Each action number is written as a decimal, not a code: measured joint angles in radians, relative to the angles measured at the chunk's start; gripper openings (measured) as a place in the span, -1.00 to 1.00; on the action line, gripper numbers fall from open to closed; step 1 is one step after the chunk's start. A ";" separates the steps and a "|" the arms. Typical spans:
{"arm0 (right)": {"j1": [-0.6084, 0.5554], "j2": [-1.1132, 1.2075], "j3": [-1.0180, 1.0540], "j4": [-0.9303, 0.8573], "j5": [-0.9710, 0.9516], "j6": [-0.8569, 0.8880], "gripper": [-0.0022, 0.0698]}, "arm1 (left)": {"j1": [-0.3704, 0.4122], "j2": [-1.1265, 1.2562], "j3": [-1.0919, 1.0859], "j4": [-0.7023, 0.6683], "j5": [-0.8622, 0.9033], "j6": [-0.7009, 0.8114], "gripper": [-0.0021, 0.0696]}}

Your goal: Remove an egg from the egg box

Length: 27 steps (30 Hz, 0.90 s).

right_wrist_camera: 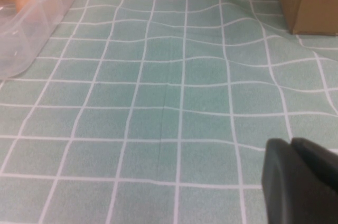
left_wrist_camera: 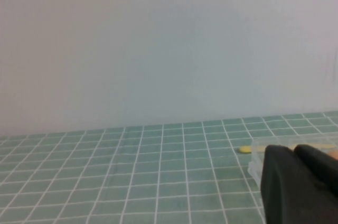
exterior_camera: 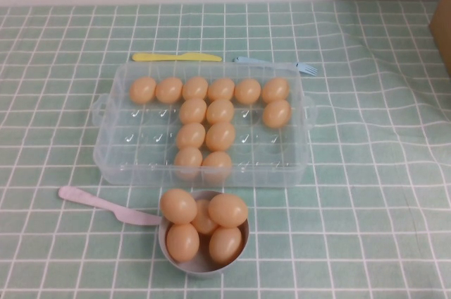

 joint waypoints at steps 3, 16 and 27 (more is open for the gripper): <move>0.000 0.000 0.000 0.000 0.000 0.000 -0.99 | 0.006 -0.079 0.042 0.019 0.033 -0.024 -0.95; 0.000 0.000 0.000 0.000 0.000 0.000 -0.99 | 0.006 -0.140 0.055 0.058 0.415 -0.060 -0.95; 0.000 0.000 0.000 0.000 0.000 0.000 -0.99 | 0.006 -0.140 0.055 0.058 0.520 -0.062 -0.95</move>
